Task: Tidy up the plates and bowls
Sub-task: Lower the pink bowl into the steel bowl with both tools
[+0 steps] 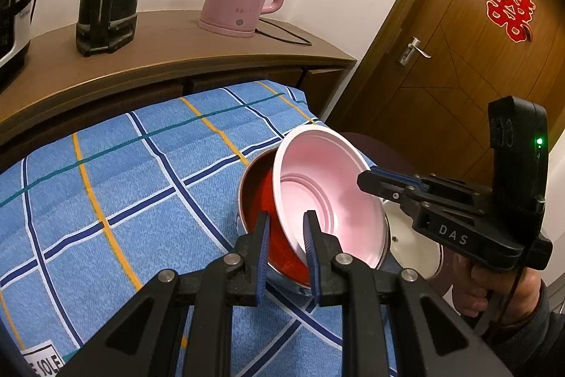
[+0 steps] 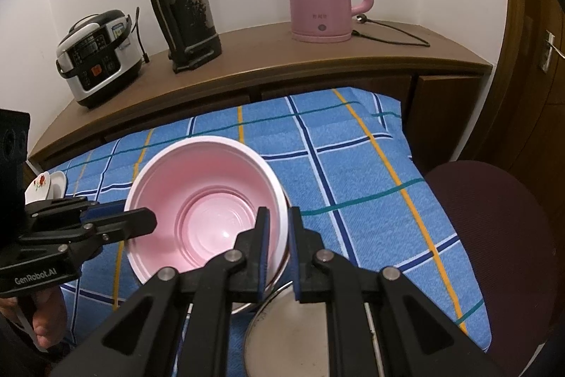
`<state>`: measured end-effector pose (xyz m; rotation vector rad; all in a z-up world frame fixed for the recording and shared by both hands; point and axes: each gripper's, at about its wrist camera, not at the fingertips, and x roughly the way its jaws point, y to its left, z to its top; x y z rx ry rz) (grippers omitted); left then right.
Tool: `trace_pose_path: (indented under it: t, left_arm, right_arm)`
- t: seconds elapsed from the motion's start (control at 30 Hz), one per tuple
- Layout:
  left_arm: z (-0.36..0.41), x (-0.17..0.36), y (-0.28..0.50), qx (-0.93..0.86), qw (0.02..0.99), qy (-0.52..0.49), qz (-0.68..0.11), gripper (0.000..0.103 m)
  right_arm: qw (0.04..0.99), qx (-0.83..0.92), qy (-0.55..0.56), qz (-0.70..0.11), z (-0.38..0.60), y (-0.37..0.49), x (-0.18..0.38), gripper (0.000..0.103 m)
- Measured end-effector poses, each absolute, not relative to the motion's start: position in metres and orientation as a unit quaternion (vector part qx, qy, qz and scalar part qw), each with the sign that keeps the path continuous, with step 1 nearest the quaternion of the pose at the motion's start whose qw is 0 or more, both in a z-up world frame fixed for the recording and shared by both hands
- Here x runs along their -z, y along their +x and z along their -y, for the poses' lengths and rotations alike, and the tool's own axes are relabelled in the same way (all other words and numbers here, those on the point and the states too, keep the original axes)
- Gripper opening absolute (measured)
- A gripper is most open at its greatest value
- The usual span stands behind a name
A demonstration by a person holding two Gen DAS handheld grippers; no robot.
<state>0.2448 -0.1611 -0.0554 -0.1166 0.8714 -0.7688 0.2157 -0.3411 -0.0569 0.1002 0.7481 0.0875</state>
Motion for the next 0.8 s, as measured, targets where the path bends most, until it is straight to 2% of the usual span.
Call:
trace_pose_path:
  t: [0.8]
  left_arm:
    - [0.1630, 0.0536, 0.2415, 0.359, 0.843, -0.037, -0.399, 0.021]
  right_arm:
    - [0.928, -0.039, 0.033, -0.368, 0.3398, 0.2147, 0.0578, 0.009]
